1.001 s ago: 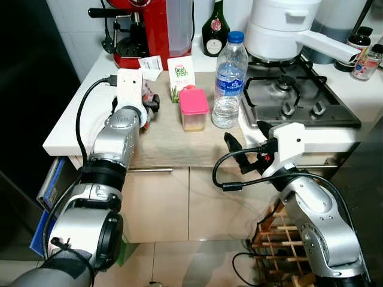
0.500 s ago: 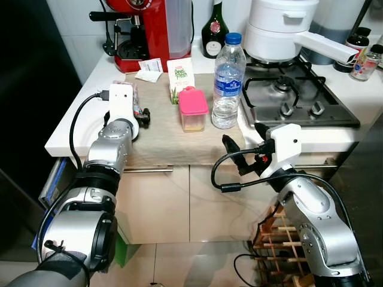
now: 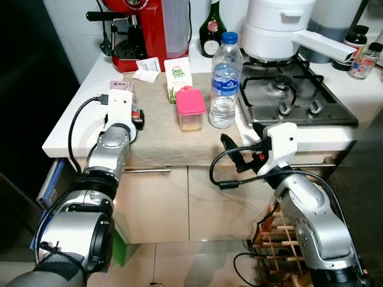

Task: Restocking fridge

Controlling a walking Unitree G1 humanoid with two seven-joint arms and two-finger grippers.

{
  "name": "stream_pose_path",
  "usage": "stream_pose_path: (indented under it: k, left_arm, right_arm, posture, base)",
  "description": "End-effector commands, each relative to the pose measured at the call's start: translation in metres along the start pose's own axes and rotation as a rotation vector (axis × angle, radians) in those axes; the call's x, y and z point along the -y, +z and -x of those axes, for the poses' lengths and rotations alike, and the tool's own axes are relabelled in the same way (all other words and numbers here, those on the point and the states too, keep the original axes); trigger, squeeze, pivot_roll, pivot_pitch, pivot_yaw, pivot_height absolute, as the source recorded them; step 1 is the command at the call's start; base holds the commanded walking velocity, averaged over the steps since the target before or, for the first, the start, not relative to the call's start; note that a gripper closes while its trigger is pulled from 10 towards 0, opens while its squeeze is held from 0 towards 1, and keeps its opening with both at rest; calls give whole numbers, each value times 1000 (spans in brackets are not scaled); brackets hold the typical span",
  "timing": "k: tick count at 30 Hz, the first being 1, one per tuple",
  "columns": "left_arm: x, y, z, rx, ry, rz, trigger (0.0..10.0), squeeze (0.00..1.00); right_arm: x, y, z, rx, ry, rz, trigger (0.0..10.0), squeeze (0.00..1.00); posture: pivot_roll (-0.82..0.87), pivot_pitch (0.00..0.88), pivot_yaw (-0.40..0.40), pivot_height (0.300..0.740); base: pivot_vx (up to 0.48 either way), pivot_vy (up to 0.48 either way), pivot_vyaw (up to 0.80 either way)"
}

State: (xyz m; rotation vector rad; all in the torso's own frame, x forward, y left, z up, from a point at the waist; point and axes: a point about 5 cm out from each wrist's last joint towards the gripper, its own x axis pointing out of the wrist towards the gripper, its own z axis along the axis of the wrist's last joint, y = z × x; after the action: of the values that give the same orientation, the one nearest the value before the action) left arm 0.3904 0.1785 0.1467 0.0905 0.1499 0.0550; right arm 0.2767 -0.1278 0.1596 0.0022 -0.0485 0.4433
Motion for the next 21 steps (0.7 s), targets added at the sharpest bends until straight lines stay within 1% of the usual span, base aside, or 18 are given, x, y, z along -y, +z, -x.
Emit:
stream_pose_path:
  k: [1, 3, 5, 8, 9, 12, 13, 15, 16, 17, 18, 19, 20, 21]
  left_arm:
    - [5, -4, 1, -8, -34, 50, 0, 0]
    - [6, -1, 1, 6, -40, 59, 0, 0]
    - [8, 8, 2, 58, -57, 77, 0, 0]
    - [11, 18, 4, 125, -81, 76, 0, 0]
    - [10, 21, 4, 138, -84, 72, 0, 0]
    - [4, 37, 9, 225, -104, 62, 0, 0]
    - [3, 44, 13, 266, -107, 45, 0, 0]
    - [3, 44, 13, 266, -107, 45, 0, 0]
    - [2, 47, 15, 282, -106, 45, 0, 0]
    - [-2, 53, 22, 327, -98, 39, 0, 0]
    - [-6, 62, 36, 402, -89, 26, 0, 0]
    - [-7, 64, 41, 423, -87, 20, 0, 0]
    - [-7, 64, 41, 423, -87, 20, 0, 0]
    - [-9, 64, 63, 494, -90, -13, 0, 0]
  right_arm:
    - [1, 2, -1, 9, -3, 5, 10000, 0]
    - [1, 3, -1, 10, -3, 5, 10000, 0]
    - [2, 3, 0, 13, 1, 10, 10000, 0]
    - [6, -2, -1, 8, -19, 15, 10000, 0]
    - [6, -2, -3, 13, -31, 8, 10000, 0]
    - [3, 1, -7, 36, -52, -9, 10000, 0]
    - [5, -3, -5, 28, -65, -8, 10000, 0]
    - [5, -3, -5, 28, -65, -8, 10000, 0]
    - [6, -4, -4, 26, -76, -6, 10000, 0]
    - [10, -5, -3, 29, -107, -2, 10000, 0]
    - [15, -5, -1, 39, -150, 33, 10000, 0]
    - [17, -5, 0, 43, -161, 48, 10000, 0]
    - [17, -5, 0, 43, -161, 48, 10000, 0]
    - [23, -3, 2, 64, -206, 60, 10000, 0]
  posture:
    - [-118, 0, 47, 740]
    - [-118, 0, 48, 740]
    - [-111, 0, 57, 740]
    - [-103, 0, 68, 740]
    - [-103, 0, 70, 740]
    - [-100, 0, 83, 740]
    - [-90, 0, 82, 740]
    - [-90, 0, 82, 740]
    - [-87, 0, 81, 740]
    - [-76, 0, 74, 740]
    - [-65, 0, 64, 740]
    - [-63, 0, 61, 740]
    - [-63, 0, 61, 740]
    - [-51, 0, 47, 740]
  base:
    - [0, 0, 0]
    - [0, 0, 0]
    - [0, 0, 0]
    - [0, 0, 0]
    - [0, 0, 0]
    - [0, 0, 0]
    - [0, 0, 0]
    - [0, 0, 0]
    - [0, 0, 0]
    - [0, 0, 0]
    - [0, 0, 0]
    - [0, 0, 0]
    - [0, 0, 0]
    - [0, 0, 0]
